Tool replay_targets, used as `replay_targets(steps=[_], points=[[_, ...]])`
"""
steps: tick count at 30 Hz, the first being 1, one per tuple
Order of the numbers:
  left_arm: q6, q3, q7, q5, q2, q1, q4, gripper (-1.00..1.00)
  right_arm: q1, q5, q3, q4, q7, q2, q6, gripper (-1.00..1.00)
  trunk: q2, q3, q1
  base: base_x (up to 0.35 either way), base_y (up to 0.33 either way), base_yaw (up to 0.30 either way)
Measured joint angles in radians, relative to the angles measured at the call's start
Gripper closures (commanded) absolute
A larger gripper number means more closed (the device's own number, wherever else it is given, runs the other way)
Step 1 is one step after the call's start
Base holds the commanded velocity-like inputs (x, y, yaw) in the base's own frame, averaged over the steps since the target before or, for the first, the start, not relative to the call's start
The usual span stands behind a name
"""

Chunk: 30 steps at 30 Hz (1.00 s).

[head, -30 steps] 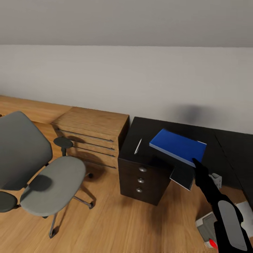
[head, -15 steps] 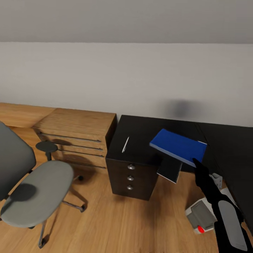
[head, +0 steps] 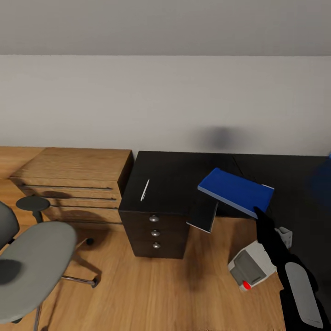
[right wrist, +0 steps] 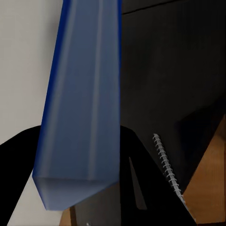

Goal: In the bedroom, organize the workspace by keeping the computer under the desk, ensuring the monitor is on the desk, placing the keyboard on the desk next to the monitor, placing the mouse on the desk next to the keyboard, moving the folder from the swivel chair onto the desk next to the mouse, stacking the notebook on top of the folder with the pen on top of the notebook, and positioning the swivel chair next to the desk.

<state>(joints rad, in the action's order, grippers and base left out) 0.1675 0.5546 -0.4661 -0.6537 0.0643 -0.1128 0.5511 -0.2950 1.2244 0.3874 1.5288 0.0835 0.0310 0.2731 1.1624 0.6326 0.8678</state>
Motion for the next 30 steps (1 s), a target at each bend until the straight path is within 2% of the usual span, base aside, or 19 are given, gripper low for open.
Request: replay_targets(steps=[14, 24, 30], points=[[0.000, 0.001, 0.000, 0.000, -0.002, 0.000, -0.006, -1.00, 0.000, -0.002, -0.002, -0.002, 0.000, 0.002, -0.022, 1.00, 0.000, -0.002, 0.000, 0.000, 0.000, -0.278], [0.000, 0.002, 0.001, 0.001, -0.021, 0.000, -0.017, -1.00, 0.000, -0.002, 0.000, -0.003, 0.000, 0.001, -0.023, 1.00, 0.000, -0.005, 0.000, 0.000, 0.000, -0.276], [0.000, 0.002, 0.001, 0.002, -0.021, 0.000, -0.018, -1.00, 0.000, 0.007, -0.003, -0.002, -0.005, 0.001, -0.011, 1.00, 0.000, -0.005, 0.000, 0.000, 0.000, -0.091]])
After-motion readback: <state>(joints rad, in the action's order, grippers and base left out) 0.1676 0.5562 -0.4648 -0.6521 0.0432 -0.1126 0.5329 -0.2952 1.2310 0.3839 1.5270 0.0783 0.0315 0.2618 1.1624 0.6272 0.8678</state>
